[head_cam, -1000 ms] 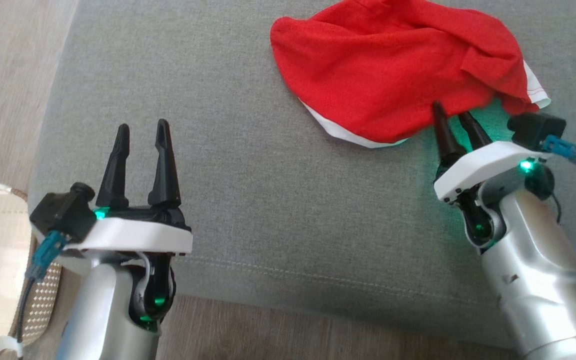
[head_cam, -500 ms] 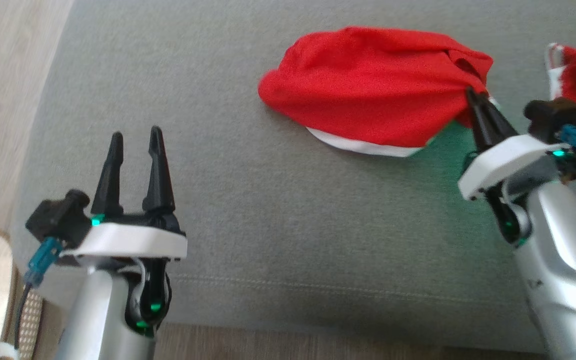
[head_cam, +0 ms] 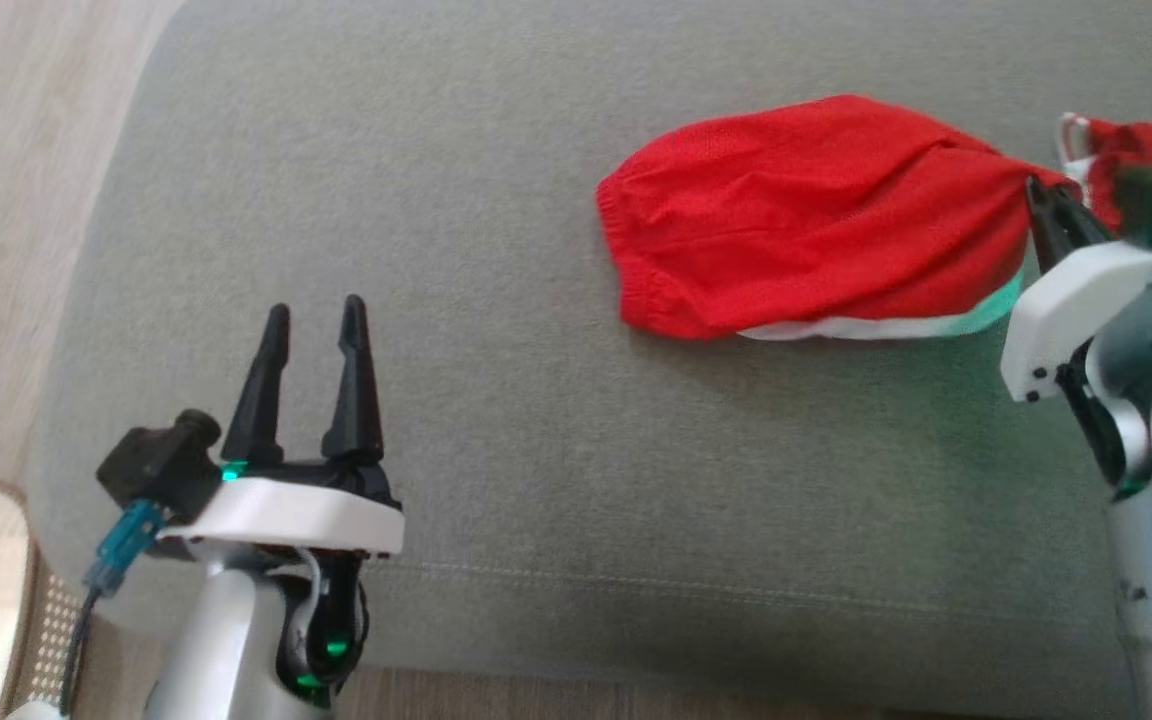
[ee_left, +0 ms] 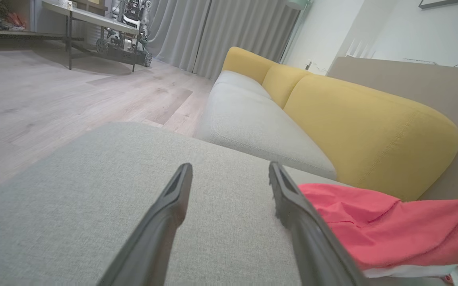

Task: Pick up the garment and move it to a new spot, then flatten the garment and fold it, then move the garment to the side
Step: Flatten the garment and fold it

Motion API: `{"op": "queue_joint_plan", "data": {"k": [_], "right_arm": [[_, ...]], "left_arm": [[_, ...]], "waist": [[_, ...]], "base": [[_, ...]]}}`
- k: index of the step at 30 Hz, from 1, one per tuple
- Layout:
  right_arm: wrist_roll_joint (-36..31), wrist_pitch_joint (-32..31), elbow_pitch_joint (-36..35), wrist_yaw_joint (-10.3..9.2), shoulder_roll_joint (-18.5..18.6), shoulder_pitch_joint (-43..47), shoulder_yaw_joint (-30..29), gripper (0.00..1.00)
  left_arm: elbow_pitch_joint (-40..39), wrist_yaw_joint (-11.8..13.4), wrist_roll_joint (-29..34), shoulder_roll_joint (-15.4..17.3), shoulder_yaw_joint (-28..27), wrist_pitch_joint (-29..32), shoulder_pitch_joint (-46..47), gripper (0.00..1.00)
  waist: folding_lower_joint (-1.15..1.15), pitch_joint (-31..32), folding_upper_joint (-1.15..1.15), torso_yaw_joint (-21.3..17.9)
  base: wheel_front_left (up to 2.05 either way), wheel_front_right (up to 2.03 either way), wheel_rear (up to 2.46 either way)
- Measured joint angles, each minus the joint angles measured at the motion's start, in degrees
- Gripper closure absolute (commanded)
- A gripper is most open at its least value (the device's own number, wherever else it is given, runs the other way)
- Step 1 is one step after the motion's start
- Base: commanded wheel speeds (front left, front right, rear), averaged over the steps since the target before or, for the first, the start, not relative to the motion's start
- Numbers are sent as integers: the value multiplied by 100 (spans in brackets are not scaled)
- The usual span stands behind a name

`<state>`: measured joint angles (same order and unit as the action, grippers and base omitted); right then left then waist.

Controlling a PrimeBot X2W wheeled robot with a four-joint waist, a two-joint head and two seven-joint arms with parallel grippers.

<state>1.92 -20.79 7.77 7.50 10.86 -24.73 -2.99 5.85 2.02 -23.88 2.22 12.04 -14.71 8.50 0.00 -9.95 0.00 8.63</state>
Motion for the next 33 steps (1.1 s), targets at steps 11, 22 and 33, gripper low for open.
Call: {"op": "queue_joint_plan", "data": {"k": [11, 22, 33], "right_arm": [[-341, -36, 1704, 0, 285, -1267, 191, 100], [-500, 684, 3784, 0, 194, -2083, 554, 0], [-461, 1694, 4232, 1, 2, -2257, 305, 0]], "left_arm": [[1, 10, -101, -2, 209, 1, 132, 0], [-5, 59, -175, -7, 385, 0, 396, 0], [-13, 100, -90, -5, 247, 0, 477, 0]], "waist": [[0, -439, 0, 490], [0, -836, 0, 763], [0, -718, 0, 291]], "base": [[0, 0, 0], [0, 0, 0], [0, 0, 0]]}}
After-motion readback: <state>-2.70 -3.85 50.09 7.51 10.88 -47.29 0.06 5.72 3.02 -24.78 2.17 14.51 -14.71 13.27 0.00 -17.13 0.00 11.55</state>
